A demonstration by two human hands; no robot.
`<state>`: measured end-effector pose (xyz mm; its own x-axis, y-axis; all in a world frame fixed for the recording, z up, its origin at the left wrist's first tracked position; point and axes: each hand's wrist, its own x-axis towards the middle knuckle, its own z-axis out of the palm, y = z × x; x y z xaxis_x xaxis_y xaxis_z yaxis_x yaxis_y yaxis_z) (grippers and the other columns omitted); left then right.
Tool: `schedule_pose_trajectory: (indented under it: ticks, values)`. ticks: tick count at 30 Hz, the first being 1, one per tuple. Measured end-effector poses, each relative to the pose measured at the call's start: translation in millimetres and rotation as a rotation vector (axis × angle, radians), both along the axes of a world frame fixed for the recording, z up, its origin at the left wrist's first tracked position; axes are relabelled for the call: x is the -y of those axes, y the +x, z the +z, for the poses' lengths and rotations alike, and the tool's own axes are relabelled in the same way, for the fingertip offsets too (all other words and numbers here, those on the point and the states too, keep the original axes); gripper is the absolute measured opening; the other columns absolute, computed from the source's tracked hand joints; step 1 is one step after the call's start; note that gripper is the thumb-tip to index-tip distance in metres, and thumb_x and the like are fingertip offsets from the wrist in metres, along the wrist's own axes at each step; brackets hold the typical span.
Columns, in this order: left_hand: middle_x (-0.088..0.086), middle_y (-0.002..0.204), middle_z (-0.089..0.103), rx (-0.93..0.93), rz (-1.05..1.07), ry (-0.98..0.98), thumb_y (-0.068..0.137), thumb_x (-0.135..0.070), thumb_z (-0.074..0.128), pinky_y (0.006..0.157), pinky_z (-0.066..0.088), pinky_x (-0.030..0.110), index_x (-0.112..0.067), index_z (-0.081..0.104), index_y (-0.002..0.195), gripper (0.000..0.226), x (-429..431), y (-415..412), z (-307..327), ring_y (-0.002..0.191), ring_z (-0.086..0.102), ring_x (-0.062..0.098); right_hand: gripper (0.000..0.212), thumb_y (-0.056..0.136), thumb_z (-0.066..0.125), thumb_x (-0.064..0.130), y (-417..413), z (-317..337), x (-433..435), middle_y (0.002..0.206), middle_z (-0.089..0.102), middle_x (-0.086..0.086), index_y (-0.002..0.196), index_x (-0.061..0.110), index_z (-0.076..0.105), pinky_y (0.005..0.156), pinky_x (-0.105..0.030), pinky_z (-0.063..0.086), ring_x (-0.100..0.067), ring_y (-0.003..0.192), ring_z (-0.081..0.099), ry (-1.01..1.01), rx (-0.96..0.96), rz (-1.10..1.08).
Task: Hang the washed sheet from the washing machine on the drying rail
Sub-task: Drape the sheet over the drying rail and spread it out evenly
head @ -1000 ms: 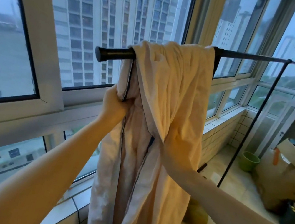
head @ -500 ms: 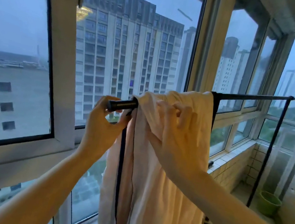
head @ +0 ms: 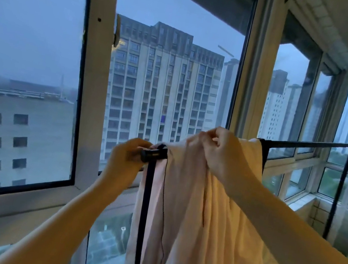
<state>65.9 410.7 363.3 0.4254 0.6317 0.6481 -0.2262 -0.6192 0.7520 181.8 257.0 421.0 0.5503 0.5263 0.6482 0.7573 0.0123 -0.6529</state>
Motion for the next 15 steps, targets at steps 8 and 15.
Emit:
schedule_pose_trajectory:
  ticks: [8, 15]
  values:
    - [0.002, 0.085, 0.069, -0.028, -0.274, -0.123, 0.090, -0.012, 0.056, 0.074, 0.057, 0.034, -0.015, 0.063, 0.093, 0.008, 0.3, -13.4, 29.4, 0.083, 0.066, 0.021, 0.011, 0.091, 0.057, 0.019, 1.3, 0.5, -6.5, 0.090, 0.050, 0.007, 0.101, 0.023, 0.053, 0.066, -0.010, 0.042, -0.004, 0.081, 0.055, -0.144, 0.385, -0.122]
    - [0.005, 0.075, 0.060, -0.108, -0.145, 0.091, 0.088, -0.002, 0.057, 0.063, 0.052, 0.041, -0.024, 0.056, 0.078, 0.024, 1.5, -14.9, 41.2, 0.066, 0.058, 0.018, 0.023, 0.086, 0.056, 0.053, -44.7, -16.3, 6.5, 0.075, 0.047, 0.018, 0.084, 0.032, 0.046, 0.062, -0.014, 0.041, 0.002, 0.065, 0.049, -0.058, 0.634, 0.081]
